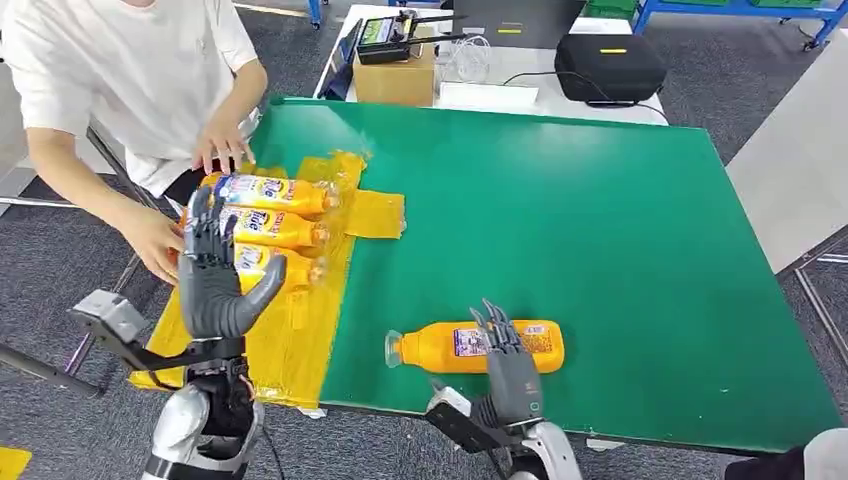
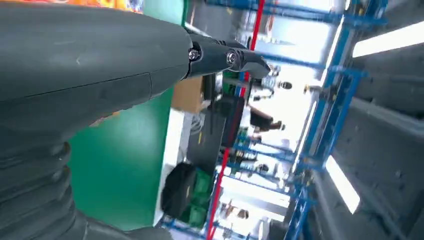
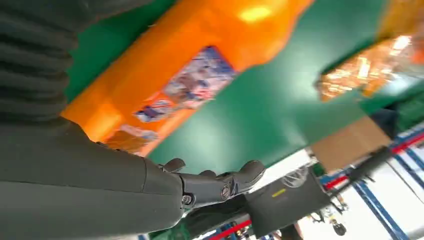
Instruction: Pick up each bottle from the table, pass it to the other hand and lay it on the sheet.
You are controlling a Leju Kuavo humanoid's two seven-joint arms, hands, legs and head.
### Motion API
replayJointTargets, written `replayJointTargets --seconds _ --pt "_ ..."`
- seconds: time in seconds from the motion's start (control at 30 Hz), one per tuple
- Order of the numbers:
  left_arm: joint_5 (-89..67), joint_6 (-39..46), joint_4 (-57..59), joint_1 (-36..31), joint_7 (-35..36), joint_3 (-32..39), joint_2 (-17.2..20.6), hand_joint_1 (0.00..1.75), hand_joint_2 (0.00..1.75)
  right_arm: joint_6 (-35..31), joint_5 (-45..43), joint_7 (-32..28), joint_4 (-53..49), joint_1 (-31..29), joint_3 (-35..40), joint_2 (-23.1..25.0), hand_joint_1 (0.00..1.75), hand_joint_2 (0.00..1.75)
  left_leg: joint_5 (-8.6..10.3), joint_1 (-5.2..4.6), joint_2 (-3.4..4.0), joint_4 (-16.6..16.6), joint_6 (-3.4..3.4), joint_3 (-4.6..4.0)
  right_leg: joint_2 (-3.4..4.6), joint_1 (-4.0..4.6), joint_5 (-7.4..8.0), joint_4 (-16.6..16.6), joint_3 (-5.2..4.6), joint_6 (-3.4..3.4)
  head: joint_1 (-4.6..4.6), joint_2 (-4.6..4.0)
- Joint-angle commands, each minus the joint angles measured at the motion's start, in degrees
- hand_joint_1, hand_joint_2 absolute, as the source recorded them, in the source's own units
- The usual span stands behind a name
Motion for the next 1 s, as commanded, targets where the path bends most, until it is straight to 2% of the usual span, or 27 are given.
replayJointTargets --seconds 0.03,0.1,0.17,0.3,0.43,0.73,0.87,1.0 --pt "-5.4 3.3 -1.6 0.0 -1.2 -0.5 -0.7 0.0 1.75 1.0 8.7 6.3 -1.0 -0.9 -1.0 -4.6 0.0 1.75 0.02 -0.01 -0.11 -0.1 0.17 0.07 -0.08 0.04 0.01 -0.1 0.09 -0.23 0.0 0.0" --pt "-6.4 3.8 -2.2 0.5 -1.2 -0.6 -0.7 0.0 1.75 0.9 12.7 8.2 -2.3 -0.8 -1.1 -5.4 0.0 1.75 0.0 -0.02 -0.05 0.0 0.1 0.02 -0.03 0.01 -0.01 0.0 0.02 -0.12 0.0 0.0" --pt "-6.5 3.9 -2.5 0.8 -1.2 -0.5 -0.7 0.0 1.75 1.0 12.8 8.2 -3.1 -0.7 -1.3 -5.6 0.0 1.75 -0.01 -0.02 -0.05 0.0 0.16 0.04 -0.02 0.02 0.0 -0.1 0.04 -0.18 0.0 0.0" --pt "-7.0 2.8 -2.7 1.8 -0.8 0.2 -0.9 0.0 1.75 4.9 16.9 10.2 -7.0 -3.0 0.8 -7.7 0.0 1.75 -0.02 -0.04 0.02 0.0 0.13 0.02 0.04 -0.01 -0.01 0.0 -0.02 -0.14 0.0 0.0" --pt "-7.8 3.5 -1.7 1.2 -0.1 0.4 -1.4 0.0 1.75 9.0 15.2 11.8 -3.8 -5.9 0.3 -7.8 0.0 1.75 -0.01 -0.04 0.04 -0.1 0.19 0.09 0.08 0.01 0.01 -0.1 0.06 -0.24 -0.02 0.0" --pt "-8.5 4.9 0.8 0.4 2.6 -0.3 -0.4 0.0 1.75 13.5 9.7 11.8 6.2 -9.0 -0.3 -8.2 0.0 1.75 0.03 -0.01 -0.02 -0.2 0.17 0.19 0.02 0.04 0.05 -0.2 0.17 -0.23 -0.02 0.0" --pt "-8.3 4.9 1.5 0.2 4.2 -0.4 -0.1 0.0 1.75 13.3 9.4 12.8 6.9 -9.2 -0.6 -8.2 0.0 1.75 0.02 -0.03 -0.04 -0.1 0.16 0.17 0.0 0.02 0.02 -0.1 0.16 -0.2 -0.02 0.0" --pt "-8.2 4.9 2.1 0.4 5.1 -0.2 -0.1 0.0 1.75 17.2 9.8 15.2 8.1 -9.6 0.2 -10.1 0.0 1.75 0.02 -0.02 -0.06 -0.1 0.12 0.12 -0.03 0.01 0.01 -0.1 0.12 -0.16 0.0 0.0"
